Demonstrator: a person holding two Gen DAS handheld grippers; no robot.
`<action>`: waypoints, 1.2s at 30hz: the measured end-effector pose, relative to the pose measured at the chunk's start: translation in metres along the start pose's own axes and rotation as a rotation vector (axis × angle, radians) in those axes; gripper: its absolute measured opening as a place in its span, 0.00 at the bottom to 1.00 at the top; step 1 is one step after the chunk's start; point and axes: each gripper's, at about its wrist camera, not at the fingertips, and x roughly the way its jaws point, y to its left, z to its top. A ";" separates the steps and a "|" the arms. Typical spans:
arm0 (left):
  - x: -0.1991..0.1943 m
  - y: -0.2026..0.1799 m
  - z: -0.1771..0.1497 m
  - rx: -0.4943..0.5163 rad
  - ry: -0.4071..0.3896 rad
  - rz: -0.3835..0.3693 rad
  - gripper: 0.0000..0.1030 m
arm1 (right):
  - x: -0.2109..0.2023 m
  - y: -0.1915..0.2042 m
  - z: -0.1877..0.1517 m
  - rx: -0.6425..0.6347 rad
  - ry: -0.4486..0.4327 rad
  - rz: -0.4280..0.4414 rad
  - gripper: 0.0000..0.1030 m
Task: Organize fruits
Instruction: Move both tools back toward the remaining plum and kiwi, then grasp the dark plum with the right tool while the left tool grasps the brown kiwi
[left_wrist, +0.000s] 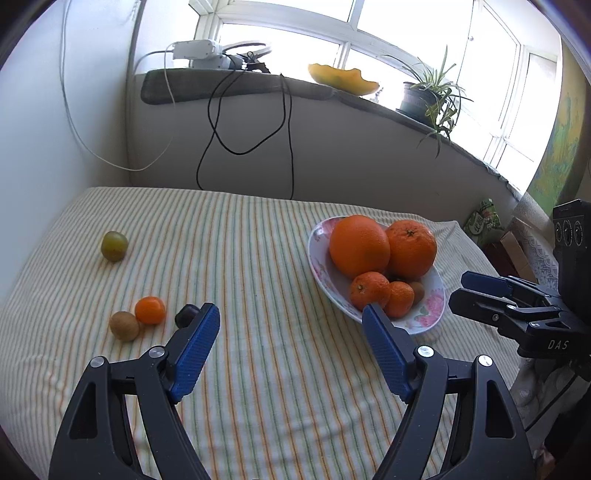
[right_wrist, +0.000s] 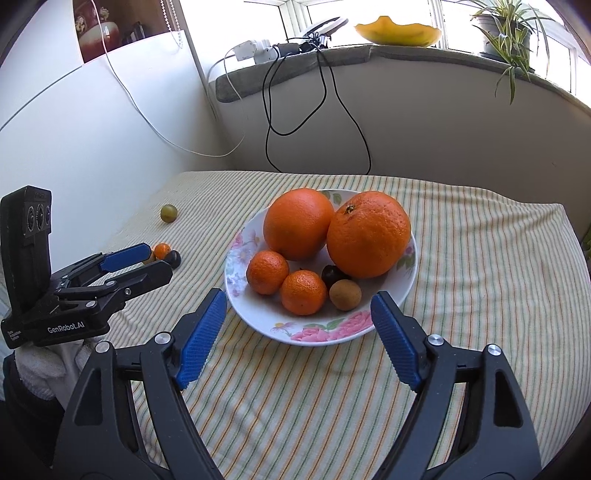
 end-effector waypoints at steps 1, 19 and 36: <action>-0.002 0.004 0.000 -0.006 -0.002 0.007 0.77 | 0.000 0.002 0.000 -0.002 -0.002 0.002 0.81; -0.027 0.065 -0.013 -0.064 -0.012 0.094 0.77 | 0.011 0.044 0.020 -0.098 -0.001 0.077 0.80; -0.020 0.105 -0.021 -0.107 0.017 0.097 0.56 | 0.057 0.102 0.024 -0.191 0.062 0.176 0.80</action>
